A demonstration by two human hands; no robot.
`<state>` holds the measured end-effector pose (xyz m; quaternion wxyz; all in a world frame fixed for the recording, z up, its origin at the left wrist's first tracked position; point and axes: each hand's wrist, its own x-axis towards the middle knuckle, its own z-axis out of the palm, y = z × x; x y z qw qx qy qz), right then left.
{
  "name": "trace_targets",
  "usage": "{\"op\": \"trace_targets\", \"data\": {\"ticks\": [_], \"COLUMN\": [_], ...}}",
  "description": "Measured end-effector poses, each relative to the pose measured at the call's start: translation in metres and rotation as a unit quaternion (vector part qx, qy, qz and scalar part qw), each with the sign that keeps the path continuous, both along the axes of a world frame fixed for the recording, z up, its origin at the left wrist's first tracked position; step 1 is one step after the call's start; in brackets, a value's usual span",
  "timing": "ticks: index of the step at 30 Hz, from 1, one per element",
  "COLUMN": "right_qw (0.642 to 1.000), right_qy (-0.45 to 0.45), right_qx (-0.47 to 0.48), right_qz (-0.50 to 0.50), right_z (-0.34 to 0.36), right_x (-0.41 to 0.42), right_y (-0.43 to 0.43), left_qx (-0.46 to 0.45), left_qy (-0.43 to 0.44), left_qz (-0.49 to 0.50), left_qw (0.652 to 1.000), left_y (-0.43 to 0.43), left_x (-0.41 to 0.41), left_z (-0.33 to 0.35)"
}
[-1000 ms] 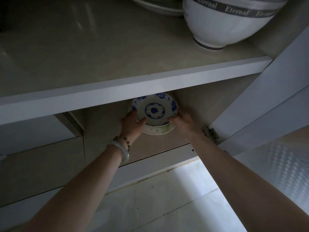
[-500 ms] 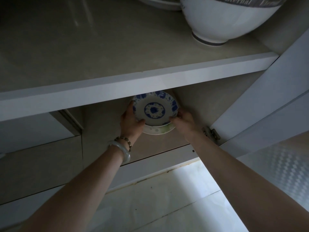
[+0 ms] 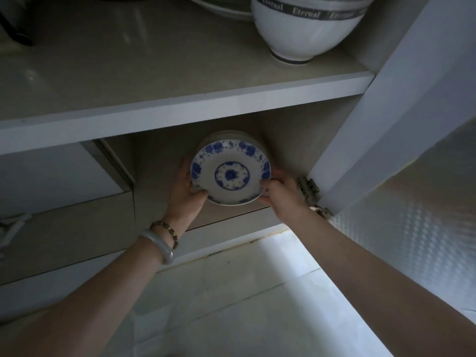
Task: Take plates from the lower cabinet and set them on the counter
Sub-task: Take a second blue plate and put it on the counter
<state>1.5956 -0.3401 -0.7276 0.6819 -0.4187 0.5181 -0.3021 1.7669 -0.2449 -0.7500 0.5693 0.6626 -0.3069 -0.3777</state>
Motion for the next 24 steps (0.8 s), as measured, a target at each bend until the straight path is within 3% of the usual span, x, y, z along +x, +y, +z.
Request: {"op": "trace_targets", "data": {"ticks": [2, 4, 12, 15, 19, 24], "right_qw": [1.000, 0.999, 0.998, 0.998, 0.998, 0.999], "right_qy": [0.002, 0.007, 0.016, 0.015, 0.011, 0.012], "right_qx": [0.023, 0.048, 0.026, 0.014, 0.002, 0.010], "right_qz": [-0.010, -0.016, 0.054, 0.055, 0.056, 0.029], "right_z": [0.011, 0.023, 0.085, 0.107, 0.150, 0.227], "right_x": [-0.008, -0.017, -0.061, -0.077, -0.093, -0.112], "right_y": [0.016, 0.032, 0.090, 0.101, 0.108, 0.130], "left_qx": [-0.011, -0.007, -0.028, 0.010, 0.058, 0.091], "left_qy": [0.102, 0.112, -0.025, 0.024, -0.063, -0.110], "left_qz": [-0.006, -0.008, -0.064, -0.036, -0.071, -0.101], "left_qw": [0.995, 0.994, 0.997, 0.999, 0.994, 0.985], "left_y": [0.017, 0.034, 0.104, 0.111, 0.115, 0.118], "left_x": [-0.008, -0.016, -0.047, -0.056, -0.062, -0.081], "left_z": [0.009, 0.018, 0.084, 0.109, 0.148, 0.222]}}
